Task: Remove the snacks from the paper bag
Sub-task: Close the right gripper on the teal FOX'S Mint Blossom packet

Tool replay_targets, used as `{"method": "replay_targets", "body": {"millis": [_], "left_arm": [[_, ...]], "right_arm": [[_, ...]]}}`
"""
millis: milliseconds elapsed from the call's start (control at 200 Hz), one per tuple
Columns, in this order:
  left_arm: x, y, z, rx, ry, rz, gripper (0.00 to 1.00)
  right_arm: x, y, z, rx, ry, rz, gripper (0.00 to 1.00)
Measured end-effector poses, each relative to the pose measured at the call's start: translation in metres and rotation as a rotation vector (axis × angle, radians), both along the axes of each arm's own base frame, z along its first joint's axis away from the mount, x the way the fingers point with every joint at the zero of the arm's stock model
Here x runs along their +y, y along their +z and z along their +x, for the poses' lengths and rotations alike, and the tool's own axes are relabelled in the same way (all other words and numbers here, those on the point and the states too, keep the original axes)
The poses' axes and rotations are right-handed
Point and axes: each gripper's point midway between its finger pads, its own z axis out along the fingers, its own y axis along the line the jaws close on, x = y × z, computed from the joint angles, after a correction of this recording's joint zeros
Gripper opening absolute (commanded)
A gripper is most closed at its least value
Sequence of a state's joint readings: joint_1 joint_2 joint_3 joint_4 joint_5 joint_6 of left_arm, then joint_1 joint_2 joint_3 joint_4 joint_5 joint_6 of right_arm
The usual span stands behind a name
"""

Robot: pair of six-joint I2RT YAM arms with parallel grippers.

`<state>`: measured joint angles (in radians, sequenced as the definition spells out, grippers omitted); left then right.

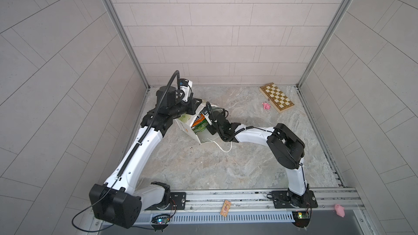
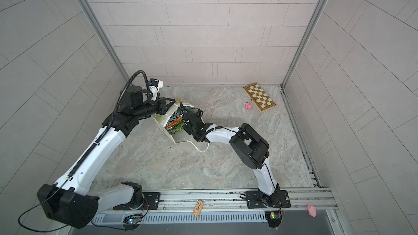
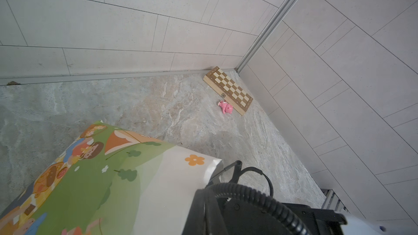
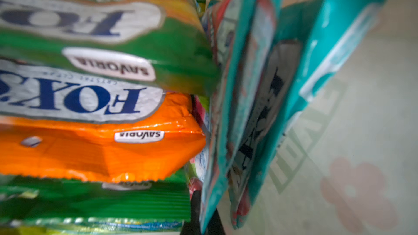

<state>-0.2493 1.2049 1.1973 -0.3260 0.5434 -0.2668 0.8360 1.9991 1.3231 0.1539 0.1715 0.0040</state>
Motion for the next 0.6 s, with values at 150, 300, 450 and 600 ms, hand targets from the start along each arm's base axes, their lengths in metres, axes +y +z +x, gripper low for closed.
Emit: {"method": "replay_targets", "body": {"millis": [150,300,450,600], "left_arm": [[0.003,-0.004,0.001,0.012,0.020,0.016,0.00],[0.005,-0.007,0.001,0.021,0.028,0.022,0.00],[0.006,-0.007,0.001,0.022,0.032,0.024,0.00],[0.006,-0.007,0.002,0.024,0.037,0.021,0.00]], "right_arm": [[-0.002,0.005,-0.008,0.009,0.020,0.017,0.00],[-0.003,0.010,-0.017,0.021,0.047,0.039,0.00],[-0.004,0.018,-0.028,0.034,0.080,0.063,0.00],[-0.007,0.025,-0.038,0.045,0.108,0.085,0.00]]}}
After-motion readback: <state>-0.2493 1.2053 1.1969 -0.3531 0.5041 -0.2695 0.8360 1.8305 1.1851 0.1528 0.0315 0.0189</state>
